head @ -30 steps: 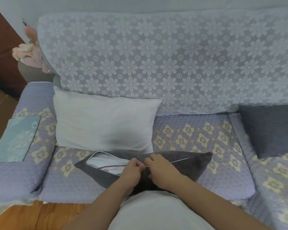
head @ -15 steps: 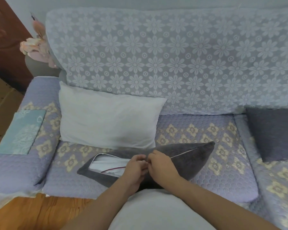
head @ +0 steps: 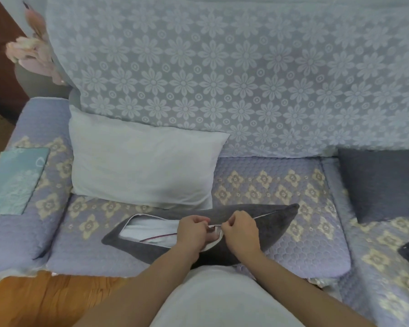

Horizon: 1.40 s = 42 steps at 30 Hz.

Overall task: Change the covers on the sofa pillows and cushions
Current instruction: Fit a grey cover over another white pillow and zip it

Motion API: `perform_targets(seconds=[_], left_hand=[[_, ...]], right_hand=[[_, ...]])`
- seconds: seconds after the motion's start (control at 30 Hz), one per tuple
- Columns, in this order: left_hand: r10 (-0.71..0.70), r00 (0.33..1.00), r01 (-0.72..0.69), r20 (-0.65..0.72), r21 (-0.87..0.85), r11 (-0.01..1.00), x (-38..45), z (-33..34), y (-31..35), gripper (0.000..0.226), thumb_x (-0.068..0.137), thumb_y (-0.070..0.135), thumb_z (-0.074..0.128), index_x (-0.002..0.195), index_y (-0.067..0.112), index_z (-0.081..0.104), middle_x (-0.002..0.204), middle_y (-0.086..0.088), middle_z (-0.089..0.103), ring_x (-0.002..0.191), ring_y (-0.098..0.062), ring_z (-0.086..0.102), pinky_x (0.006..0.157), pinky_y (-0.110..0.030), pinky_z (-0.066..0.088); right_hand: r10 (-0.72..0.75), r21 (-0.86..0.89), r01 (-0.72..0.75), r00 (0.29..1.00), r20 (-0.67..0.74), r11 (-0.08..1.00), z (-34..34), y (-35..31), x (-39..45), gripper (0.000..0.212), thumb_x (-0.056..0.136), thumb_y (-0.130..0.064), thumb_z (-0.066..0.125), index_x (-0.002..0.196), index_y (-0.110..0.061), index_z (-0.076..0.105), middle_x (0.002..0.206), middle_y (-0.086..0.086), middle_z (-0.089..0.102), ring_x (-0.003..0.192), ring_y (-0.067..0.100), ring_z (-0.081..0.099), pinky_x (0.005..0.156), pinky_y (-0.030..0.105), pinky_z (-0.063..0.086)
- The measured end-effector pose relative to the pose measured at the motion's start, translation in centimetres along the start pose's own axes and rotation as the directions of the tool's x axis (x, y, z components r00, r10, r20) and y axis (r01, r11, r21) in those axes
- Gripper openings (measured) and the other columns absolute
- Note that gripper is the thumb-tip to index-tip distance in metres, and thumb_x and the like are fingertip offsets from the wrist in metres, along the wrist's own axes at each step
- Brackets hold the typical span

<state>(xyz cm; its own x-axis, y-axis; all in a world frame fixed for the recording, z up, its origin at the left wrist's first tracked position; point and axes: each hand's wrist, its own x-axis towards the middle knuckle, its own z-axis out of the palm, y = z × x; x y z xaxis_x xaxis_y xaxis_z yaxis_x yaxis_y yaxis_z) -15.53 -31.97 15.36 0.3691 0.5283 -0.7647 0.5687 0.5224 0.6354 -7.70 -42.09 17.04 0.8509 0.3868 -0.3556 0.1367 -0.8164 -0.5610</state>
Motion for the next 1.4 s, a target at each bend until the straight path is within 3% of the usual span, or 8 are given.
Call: perform_targets(seconds=[0.23,0.4,0.53,0.7,0.83,1.07,1.23,1.4], left_hand=[[0.19,0.961,-0.222,0.201,0.148,0.964,0.8,-1.2,-1.6,0.028,0.095,0.008,0.061,0.121,0.018,0.064,0.096,-0.002,0.071,0.076,-0.017,0.063,0.067,-0.032,0.051],[0.628,0.727,-0.665,0.276,0.509,0.546,0.5,-2.6,-3.0,0.028,0.092,0.018,0.058,0.119,0.024,0.053,0.115,0.006,0.061,0.107,-0.013,0.056,0.094,-0.031,0.045],[0.445,0.643,-0.736,0.624,0.665,0.131,2.2,-4.2,-4.0,0.051,0.097,0.022,0.038,0.147,0.03,0.043,0.146,0.004,0.052,0.131,-0.019,0.049,0.11,-0.039,0.039],[0.101,0.797,-0.551,0.596,0.785,-0.283,1.6,-2.7,-1.3,0.056,0.099,0.029,0.043,0.154,0.022,0.033,0.158,-0.007,0.037,0.14,-0.035,0.038,0.113,-0.051,0.026],[0.063,0.805,-0.574,0.591,0.801,-0.17,1.8,-2.9,-0.5,0.048,0.098,0.025,0.043,0.146,0.025,0.042,0.149,-0.009,0.049,0.134,-0.034,0.047,0.11,-0.046,0.034],[0.648,0.599,-0.774,0.47,0.547,0.319,-1.0,-4.2,-1.3,0.027,0.091,0.017,0.055,0.113,0.023,0.07,0.112,0.006,0.06,0.107,-0.01,0.055,0.091,-0.022,0.043],[0.636,0.709,-0.689,0.303,0.49,0.534,-1.3,-3.2,-0.6,0.019,0.092,0.024,0.064,0.109,0.026,0.056,0.105,0.012,0.058,0.094,-0.004,0.056,0.082,-0.02,0.046],[0.67,0.667,-0.728,0.325,0.475,0.494,-1.3,-4.8,-3.2,0.029,0.088,0.029,0.064,0.11,0.029,0.045,0.112,0.014,0.045,0.098,-0.001,0.052,0.083,-0.024,0.047]], right_hand=[[0.117,0.197,-0.135,0.988,0.1,0.971,-1.2,0.2,0.8,0.011,0.081,-0.016,0.066,0.07,-0.013,0.067,0.07,-0.001,0.067,0.073,0.018,0.064,0.073,0.042,0.056],[0.099,0.238,-0.127,0.987,0.124,0.963,-1.6,-0.5,1.1,0.011,0.081,-0.015,0.066,0.071,-0.009,0.066,0.069,0.003,0.067,0.068,0.017,0.061,0.071,0.042,0.055],[0.016,0.154,-0.035,0.992,0.127,0.987,-1.8,-0.8,0.7,0.014,0.082,-0.016,0.066,0.075,-0.004,0.064,0.074,0.006,0.067,0.073,0.021,0.063,0.07,0.041,0.053],[-0.116,0.001,0.117,0.986,0.12,0.993,-1.6,-1.4,-0.1,0.015,0.083,-0.018,0.064,0.074,-0.006,0.061,0.074,-0.001,0.062,0.072,0.012,0.057,0.068,0.036,0.048],[-0.07,-0.023,0.076,0.982,0.176,0.997,-1.4,-1.7,0.1,0.016,0.081,-0.019,0.066,0.073,-0.005,0.063,0.073,0.001,0.065,0.071,0.016,0.06,0.066,0.035,0.049],[0.115,0.365,-0.25,0.928,0.354,0.897,-2.2,-2.6,0.2,0.01,0.084,-0.007,0.069,0.075,-0.005,0.064,0.065,0.015,0.06,0.055,0.018,0.052,0.048,0.026,0.043],[0.147,0.464,-0.335,0.907,0.394,0.82,-2.1,-3.8,0.1,0.021,0.085,-0.004,0.065,0.066,-0.009,0.057,0.059,0.01,0.054,0.05,0.015,0.046,0.042,0.023,0.036],[0.217,0.565,-0.447,0.878,0.427,0.694,-2.3,-3.7,0.5,0.026,0.085,0.002,0.059,0.064,-0.012,0.051,0.055,0.004,0.049,0.046,0.011,0.039,0.041,0.022,0.03]])
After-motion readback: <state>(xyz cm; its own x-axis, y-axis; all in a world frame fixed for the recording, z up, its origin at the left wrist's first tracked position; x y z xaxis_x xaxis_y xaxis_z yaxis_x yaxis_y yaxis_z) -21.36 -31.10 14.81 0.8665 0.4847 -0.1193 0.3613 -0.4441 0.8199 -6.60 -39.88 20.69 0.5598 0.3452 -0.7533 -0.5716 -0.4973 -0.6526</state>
